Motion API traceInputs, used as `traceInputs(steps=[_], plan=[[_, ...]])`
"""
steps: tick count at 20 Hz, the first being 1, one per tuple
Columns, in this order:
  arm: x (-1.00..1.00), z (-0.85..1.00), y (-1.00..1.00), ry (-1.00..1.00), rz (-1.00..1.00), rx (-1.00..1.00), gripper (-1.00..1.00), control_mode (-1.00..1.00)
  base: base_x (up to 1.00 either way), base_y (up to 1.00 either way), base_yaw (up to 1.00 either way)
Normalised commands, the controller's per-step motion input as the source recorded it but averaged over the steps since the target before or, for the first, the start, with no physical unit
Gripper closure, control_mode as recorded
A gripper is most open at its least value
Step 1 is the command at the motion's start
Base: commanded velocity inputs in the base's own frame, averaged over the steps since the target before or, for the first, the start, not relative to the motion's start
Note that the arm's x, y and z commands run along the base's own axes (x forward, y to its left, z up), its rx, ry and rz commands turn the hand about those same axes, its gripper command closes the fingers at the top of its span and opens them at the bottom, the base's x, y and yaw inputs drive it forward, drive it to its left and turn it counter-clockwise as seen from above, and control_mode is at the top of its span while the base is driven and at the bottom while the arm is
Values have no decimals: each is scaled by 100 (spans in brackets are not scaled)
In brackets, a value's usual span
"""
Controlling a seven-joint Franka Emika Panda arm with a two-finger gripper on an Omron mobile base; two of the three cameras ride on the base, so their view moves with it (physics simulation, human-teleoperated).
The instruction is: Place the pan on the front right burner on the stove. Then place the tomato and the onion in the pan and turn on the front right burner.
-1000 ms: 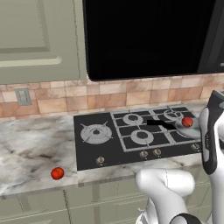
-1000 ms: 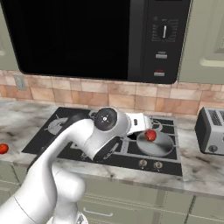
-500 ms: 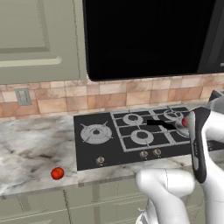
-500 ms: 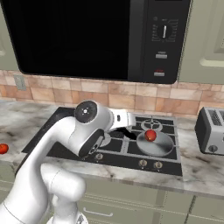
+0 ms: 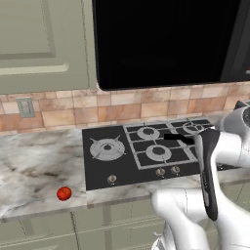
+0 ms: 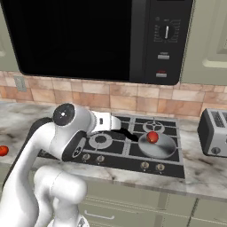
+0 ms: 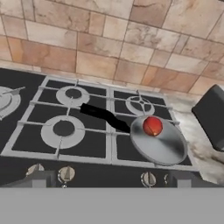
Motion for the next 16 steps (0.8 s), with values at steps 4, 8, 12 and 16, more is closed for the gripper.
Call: traceInputs(steps=[4,8,12,16], plan=[[-3,0,55,0,-3,2,-100,-100,0,0,0],[-3,0,58,0,-3,2,-100,-100,0,0,0],[-11,0,56,0,-2,4,-100,-100,0,0,0],[-10,0,50,9,0,4,-100,-100,0,0,0]])
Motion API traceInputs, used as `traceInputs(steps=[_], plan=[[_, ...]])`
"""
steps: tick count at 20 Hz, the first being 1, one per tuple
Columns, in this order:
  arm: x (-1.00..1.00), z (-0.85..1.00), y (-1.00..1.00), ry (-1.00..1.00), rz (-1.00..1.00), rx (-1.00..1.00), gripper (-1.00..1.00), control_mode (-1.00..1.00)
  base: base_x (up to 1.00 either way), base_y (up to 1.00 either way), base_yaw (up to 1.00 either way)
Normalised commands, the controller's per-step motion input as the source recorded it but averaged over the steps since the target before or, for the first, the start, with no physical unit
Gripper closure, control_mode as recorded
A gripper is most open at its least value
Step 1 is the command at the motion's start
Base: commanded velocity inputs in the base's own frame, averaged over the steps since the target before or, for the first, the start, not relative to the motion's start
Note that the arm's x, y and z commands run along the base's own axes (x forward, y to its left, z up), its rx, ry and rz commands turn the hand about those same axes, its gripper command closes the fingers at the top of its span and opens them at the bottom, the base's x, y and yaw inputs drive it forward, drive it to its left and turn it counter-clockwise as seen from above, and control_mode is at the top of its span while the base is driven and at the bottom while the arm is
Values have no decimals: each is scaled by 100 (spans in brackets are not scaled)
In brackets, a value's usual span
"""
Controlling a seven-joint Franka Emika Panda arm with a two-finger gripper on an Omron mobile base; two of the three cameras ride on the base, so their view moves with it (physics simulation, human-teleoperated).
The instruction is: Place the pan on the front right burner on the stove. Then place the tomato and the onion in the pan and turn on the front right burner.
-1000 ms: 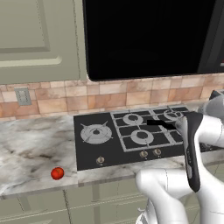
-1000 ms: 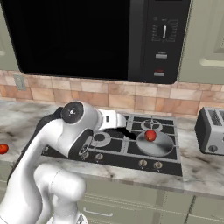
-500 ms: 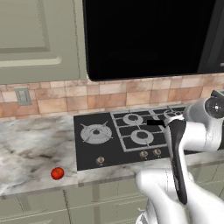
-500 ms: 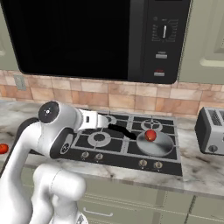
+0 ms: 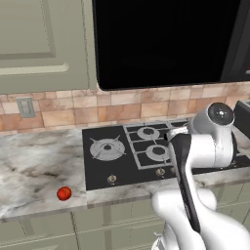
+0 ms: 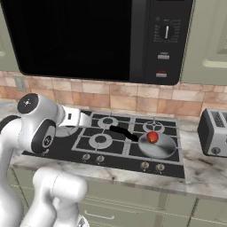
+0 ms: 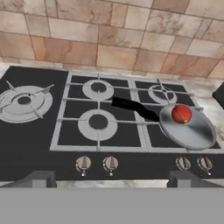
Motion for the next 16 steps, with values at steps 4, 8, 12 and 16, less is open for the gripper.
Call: traceInputs(steps=[4,8,12,16], plan=[[-10,0,46,14,0,5,-100,-100,0,0,0],[-4,-4,45,15,0,4,-100,-100,0,0,0],[0,-13,50,12,0,4,-100,-100,0,0,0],[0,-25,52,10,0,3,-100,-100,0,0,0]])
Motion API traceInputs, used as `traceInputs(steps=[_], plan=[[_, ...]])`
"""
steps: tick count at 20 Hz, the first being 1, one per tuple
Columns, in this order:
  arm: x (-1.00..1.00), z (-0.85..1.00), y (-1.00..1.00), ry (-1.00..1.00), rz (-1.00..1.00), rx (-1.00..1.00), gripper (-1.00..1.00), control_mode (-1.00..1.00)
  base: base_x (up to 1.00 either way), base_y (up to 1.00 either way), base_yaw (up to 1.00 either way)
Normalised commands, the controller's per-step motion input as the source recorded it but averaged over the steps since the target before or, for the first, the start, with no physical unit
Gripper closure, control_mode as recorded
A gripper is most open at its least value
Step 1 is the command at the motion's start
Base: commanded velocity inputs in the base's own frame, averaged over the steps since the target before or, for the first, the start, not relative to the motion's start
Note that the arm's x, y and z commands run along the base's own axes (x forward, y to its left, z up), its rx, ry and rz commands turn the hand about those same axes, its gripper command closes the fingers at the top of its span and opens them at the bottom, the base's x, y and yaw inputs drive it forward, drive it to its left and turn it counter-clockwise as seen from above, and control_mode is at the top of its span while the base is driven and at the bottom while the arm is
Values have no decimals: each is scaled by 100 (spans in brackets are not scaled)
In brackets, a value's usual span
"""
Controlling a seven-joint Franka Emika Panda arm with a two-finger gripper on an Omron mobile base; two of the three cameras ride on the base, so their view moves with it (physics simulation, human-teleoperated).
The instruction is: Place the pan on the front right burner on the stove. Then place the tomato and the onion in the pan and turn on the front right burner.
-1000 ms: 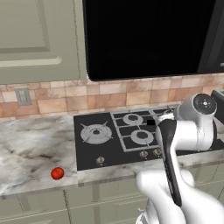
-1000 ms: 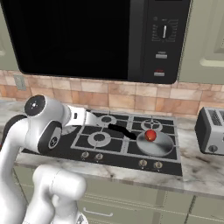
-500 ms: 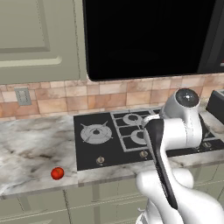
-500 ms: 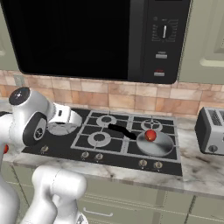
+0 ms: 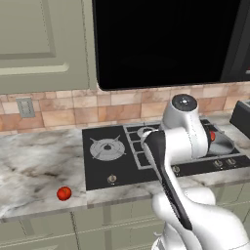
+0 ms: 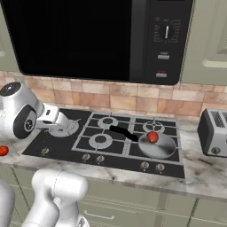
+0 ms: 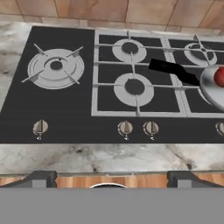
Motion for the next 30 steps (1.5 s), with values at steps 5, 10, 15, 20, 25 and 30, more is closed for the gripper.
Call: traceInputs(steps=[5,10,15,20,25,30], plan=[[0,-32,46,4,0,3,-100,-100,0,0,0],[0,-35,48,1,0,2,-100,-100,0,0,0],[0,-31,48,0,0,3,-100,-100,0,0,0],[0,-23,49,0,0,4,-100,-100,0,0,0],[0,-20,47,0,0,5,-100,-100,0,0,0],[0,-21,50,1,0,4,-100,-100,0,0,0]])
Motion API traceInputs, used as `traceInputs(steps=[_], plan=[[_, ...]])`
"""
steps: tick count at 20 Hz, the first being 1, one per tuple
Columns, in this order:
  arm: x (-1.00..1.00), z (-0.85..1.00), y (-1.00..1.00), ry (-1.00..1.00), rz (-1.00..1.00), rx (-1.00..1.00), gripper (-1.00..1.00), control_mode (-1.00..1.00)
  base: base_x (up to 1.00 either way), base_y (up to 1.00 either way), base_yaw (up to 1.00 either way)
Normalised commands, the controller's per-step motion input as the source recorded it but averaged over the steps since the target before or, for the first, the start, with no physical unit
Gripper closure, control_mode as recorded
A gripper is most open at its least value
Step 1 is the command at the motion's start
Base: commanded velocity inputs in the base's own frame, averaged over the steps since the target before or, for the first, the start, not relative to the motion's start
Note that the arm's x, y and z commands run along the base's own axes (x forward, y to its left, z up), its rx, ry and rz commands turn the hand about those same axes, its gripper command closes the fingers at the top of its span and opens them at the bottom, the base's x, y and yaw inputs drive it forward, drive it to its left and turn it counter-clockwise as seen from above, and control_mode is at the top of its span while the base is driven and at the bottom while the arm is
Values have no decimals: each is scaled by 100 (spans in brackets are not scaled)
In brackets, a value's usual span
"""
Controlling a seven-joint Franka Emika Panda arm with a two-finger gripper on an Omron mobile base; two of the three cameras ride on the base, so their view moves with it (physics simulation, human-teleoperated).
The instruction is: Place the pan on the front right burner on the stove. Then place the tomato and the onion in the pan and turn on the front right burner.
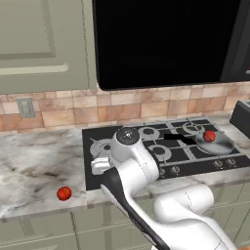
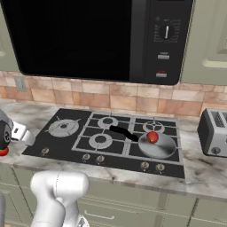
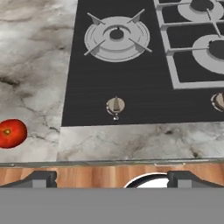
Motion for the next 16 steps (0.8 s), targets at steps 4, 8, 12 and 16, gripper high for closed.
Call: traceInputs(steps=[4,8,12,16], plan=[[0,-23,49,1,0,4,-100,-100,0,0,0],[0,-21,46,1,0,4,-100,-100,0,0,0],[0,-24,39,1,0,2,-100,-100,0,0,0],[0,-14,32,0,2,0,-100,-100,0,0,0]])
